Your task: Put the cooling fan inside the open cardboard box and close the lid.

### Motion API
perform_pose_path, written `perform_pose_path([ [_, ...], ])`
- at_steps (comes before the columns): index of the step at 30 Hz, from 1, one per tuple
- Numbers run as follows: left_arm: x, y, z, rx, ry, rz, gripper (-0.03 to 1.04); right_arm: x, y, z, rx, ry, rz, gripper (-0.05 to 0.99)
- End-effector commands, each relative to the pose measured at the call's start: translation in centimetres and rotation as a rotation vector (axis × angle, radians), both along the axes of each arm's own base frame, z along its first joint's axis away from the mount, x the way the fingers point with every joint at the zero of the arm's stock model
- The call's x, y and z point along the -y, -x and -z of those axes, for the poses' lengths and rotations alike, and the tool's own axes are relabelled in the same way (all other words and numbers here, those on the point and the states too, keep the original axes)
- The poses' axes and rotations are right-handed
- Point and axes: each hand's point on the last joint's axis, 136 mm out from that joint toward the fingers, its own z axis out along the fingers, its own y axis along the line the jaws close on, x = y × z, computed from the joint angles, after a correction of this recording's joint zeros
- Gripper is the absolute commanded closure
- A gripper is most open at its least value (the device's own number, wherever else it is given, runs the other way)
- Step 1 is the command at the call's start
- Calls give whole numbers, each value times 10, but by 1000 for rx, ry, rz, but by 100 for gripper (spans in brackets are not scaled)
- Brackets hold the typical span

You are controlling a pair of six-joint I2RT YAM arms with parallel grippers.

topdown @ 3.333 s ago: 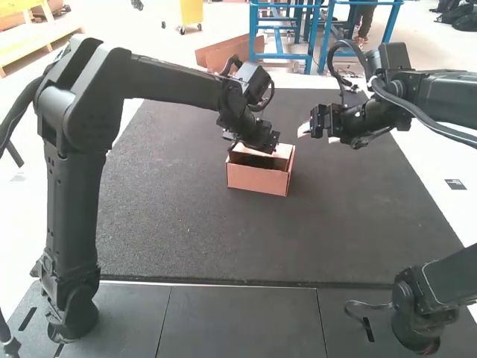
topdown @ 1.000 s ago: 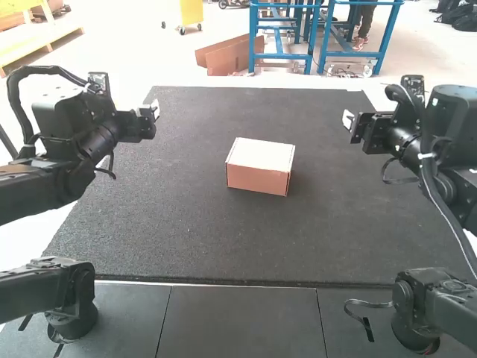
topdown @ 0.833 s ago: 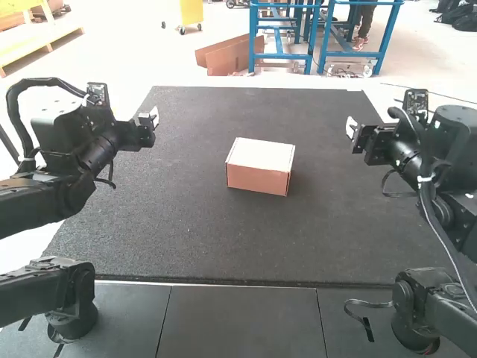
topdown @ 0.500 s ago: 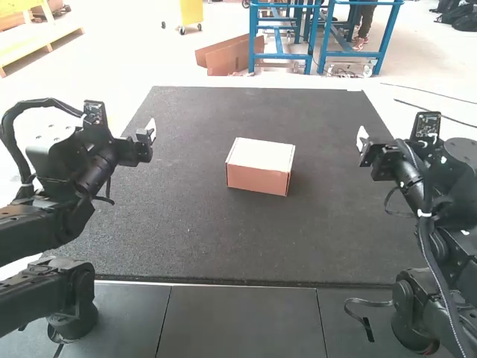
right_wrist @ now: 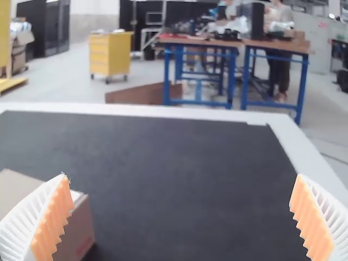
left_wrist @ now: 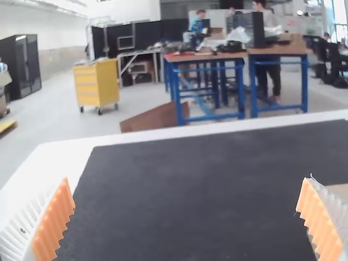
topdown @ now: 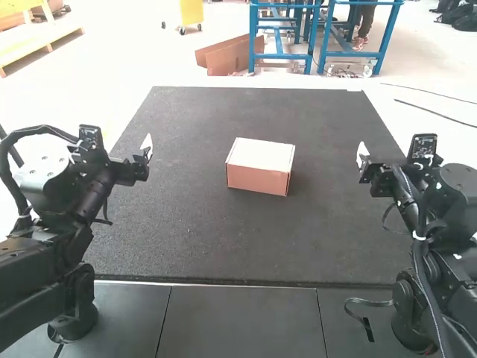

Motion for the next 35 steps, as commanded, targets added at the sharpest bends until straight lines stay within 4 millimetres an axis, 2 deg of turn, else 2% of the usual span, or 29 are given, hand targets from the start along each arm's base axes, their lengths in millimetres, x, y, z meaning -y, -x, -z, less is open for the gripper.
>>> perform_pose_path([
  [1, -4, 5, -2, 14, -22, -19, 4, 7, 1, 4, 17, 8, 36, 2],
  [8, -8, 13, 3, -15, 20, -25, 4, 9, 8, 16, -1, 16, 38, 2],
  [11, -13, 20, 0, -2, 44, -37, 4, 11, 8, 18, -10, 18, 44, 2],
  [15, -18, 33, 8, -24, 47, -49, 4, 12, 7, 23, -29, 13, 48, 2],
  [19, -20, 30, 21, -80, 49, -60, 4, 12, 7, 32, -66, 8, 49, 2],
  [22, -21, 30, 41, -159, 35, -67, 4, 13, 7, 46, -124, 17, 50, 2],
  [27, -21, 30, 42, -164, 35, -67, 4, 13, 8, 55, -161, 11, 52, 2],
  [35, -21, 30, 42, -162, 36, -66, 4, 12, 8, 53, -155, -3, 49, 2],
])
